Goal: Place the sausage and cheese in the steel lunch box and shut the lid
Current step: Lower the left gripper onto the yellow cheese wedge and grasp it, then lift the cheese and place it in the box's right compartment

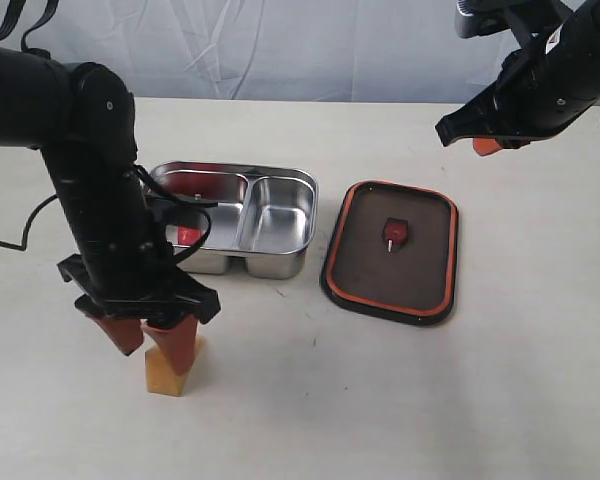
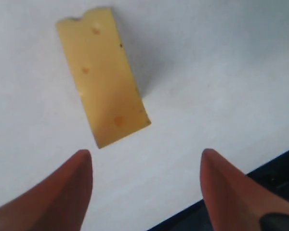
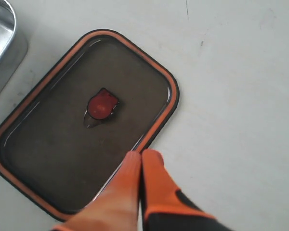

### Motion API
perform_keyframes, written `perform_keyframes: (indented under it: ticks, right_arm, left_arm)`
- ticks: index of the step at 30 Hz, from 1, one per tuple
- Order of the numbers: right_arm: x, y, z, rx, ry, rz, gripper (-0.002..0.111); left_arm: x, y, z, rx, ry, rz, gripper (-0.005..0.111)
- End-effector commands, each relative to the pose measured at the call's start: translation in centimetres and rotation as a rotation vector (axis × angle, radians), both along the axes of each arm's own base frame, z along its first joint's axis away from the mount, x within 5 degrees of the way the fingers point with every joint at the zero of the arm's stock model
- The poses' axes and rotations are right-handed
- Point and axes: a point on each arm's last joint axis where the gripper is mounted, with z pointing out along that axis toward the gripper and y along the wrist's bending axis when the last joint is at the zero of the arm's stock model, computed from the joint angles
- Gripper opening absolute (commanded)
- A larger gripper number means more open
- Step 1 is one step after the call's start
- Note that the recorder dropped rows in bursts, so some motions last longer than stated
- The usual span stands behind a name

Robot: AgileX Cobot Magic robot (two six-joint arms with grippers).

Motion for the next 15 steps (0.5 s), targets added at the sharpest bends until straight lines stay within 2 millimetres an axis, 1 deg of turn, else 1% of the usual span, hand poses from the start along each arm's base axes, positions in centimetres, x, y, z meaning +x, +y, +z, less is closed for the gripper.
perform_keyframes:
  ticks: [1, 5, 8, 15]
  right_arm:
    - [0.1, -0.2, 0.0, -0.004, -0.006, -0.003, -0.001]
    - [0.1, -0.2, -0.1, -0.004, -0.004, -0.003, -0.001]
    - [0.1, -0.2, 0.0, -0.004, -0.006, -0.003, -0.001]
    - [0.1, -0.2, 0.0, -0.003, -0.008, -0.003, -0.001]
  left_arm:
    - [0.7, -0.2, 0.3, -0.010, -0.091, 0.003, 0.062]
    - [1.2, 0.2, 0.2, 0.034, -0.143, -0.017, 0.062]
    - [1.4, -0.1, 0.1, 0.011, -0.162, 0.009, 0.062]
    - [1.2, -0.5, -1.4, 0.006, -0.072, 0.038, 0.062]
